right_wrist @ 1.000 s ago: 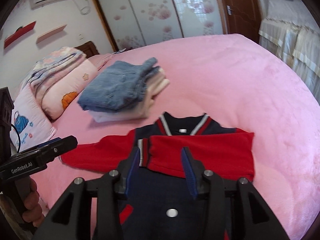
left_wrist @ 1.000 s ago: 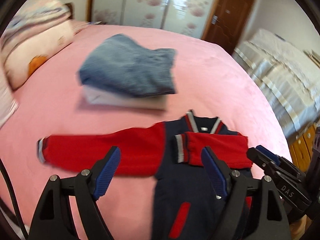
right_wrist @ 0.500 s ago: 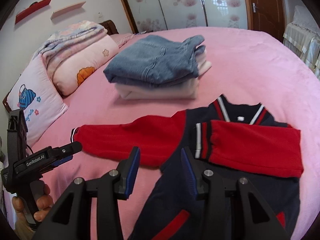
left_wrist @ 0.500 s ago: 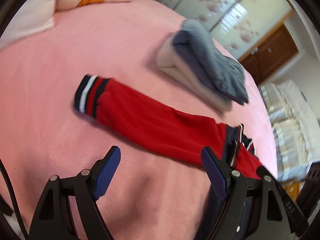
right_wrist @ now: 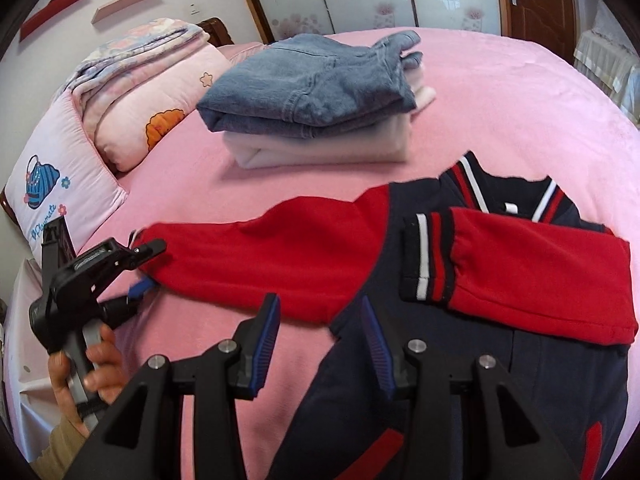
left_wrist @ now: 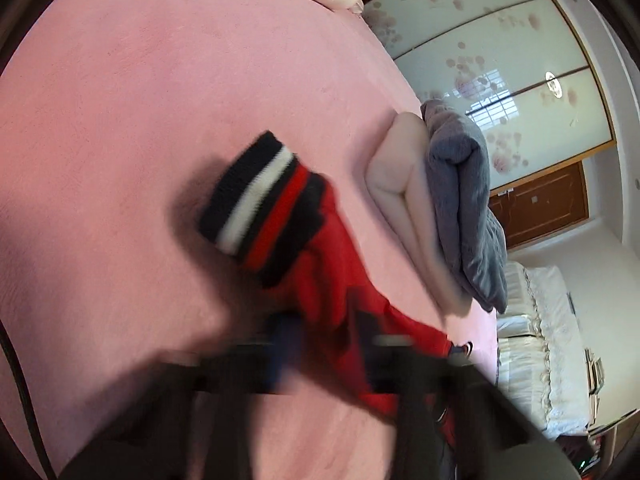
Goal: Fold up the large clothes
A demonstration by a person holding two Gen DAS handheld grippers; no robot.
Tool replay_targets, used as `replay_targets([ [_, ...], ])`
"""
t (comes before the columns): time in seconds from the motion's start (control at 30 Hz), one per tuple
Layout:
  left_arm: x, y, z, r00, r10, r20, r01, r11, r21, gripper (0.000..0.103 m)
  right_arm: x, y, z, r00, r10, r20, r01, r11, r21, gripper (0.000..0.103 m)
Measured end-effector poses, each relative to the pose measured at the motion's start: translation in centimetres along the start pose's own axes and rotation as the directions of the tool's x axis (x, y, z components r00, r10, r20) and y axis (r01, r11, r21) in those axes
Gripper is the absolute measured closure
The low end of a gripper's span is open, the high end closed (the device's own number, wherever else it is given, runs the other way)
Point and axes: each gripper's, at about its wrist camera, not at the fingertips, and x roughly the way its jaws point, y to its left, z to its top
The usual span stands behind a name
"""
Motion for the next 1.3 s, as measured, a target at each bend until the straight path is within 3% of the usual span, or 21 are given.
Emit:
replay_targets([
  [0.07, -0.6, -1.3, -0.2, 0.998, 0.039, 0.047, -0.040, 0.999, 0.022, 0.099, -0.1, -0.5, -0.2, 1.000, -0.001, 0.001, 0.001, 1.000, 0.014, 0.060],
  [0.17, -2.5, -6.1, -1.5, 0.990, 0.066, 0.128, -0.088, 0.980, 0.176, 0.099, -0.9, -1.5, -0.3, 1.000, -0.001, 0.014, 0.000, 0.999, 0.034, 0.060],
  [0.23, -3.5, -9.7, -2.7, 0.988, 0.026, 0.153, -0.067, 0.960, 0.271, 0.099, -1.7, -2.5, -0.4, 0.999, -0.008, 0.032, 0.006, 0.999, 0.049, 0.060],
  [0.33, -3.9, -16.4, -5.2, 0.989, -0.057, 0.138, -0.008, 0.901, 0.433, 0.099, -3.3, -4.6, -0.6, 0.997, -0.032, 0.066, 0.026, 0.996, 0.080, 0.060],
  [0.47, -1.9, -24.8, -10.3, 0.986, -0.162, 0.037, 0.108, 0.793, 0.600, 0.099, -6.0, -8.6, -1.1, 0.990, -0.081, 0.117, 0.063, 0.986, 0.152, 0.060],
  [0.53, 0.1, -27.5, -12.9, 0.986, -0.166, -0.014, 0.134, 0.743, 0.655, 0.099, -7.3, -10.9, -1.5, 0.985, -0.109, 0.135, 0.081, 0.977, 0.195, 0.060],
  [0.6, 2.7, -29.2, -16.0, 0.986, -0.135, -0.097, 0.164, 0.697, 0.698, 0.097, -8.7, -13.5, -2.2, 0.979, -0.146, 0.144, 0.110, 0.966, 0.235, 0.060],
  [0.67, 6.0, -30.1, -18.8, 0.975, -0.082, -0.205, 0.207, 0.660, 0.722, 0.083, -9.4, -15.3, -2.9, 0.974, -0.176, 0.142, 0.135, 0.956, 0.260, 0.060],
  [0.73, 9.8, -30.2, -21.7, 0.953, 0.019, -0.302, 0.225, 0.623, 0.749, 0.062, -9.9, -17.0, -3.7, 0.971, -0.202, 0.126, 0.160, 0.946, 0.283, 0.060],
  [0.77, 11.9, -30.0, -23.1, 0.935, 0.074, -0.348, 0.234, 0.609, 0.758, 0.061, -10.1, -17.8, -4.0, 0.971, -0.209, 0.116, 0.167, 0.941, 0.295, 0.060],
  [0.87, 13.1, -29.1, -24.6, 0.914, 0.135, -0.382, 0.226, 0.613, 0.757, 0.061, -10.4, -19.6, -4.8, 0.970, -0.221, 0.104, 0.177, 0.929, 0.325, 0.060],
  [0.97, 11.5, -29.1, -23.9, 0.928, 0.103, -0.358, 0.224, 0.612, 0.758, 0.061, -10.6, -20.2, -5.0, 0.970, -0.217, 0.113, 0.171, 0.932, 0.320, 0.060],
  [1.03, 9.1, -28.2, -22.7, 0.944, 0.062, -0.325, 0.217, 0.626, 0.749, 0.055, -10.4, -20.1, -4.8, 0.973, -0.195, 0.120, 0.150, 0.939, 0.309, 0.060],
  [1.1, 7.3, -27.4, -20.9, 0.959, 0.037, -0.281, 0.186, 0.664, 0.724, 0.045, -10.3, -19.7, -4.8, 0.979, -0.163, 0.126, 0.120, 0.948, 0.296, 0.060],
  [1.17, 6.3, -26.2, -19.0, 0.970, 0.051, -0.237, 0.134, 0.702, 0.700, 0.043, -9.9, -19.1, -4.3, 0.984, -0.125, 0.123, 0.086, 0.955, 0.282, 0.060],
  [1.3, 5.9, -22.5, -17.0, 0.969, 0.130, -0.208, 0.042, 0.751, 0.660, 0.043, -8.0, -18.6, -3.2, 0.994, -0.035, 0.101, 0.003, 0.954, 0.300, 0.060],
])
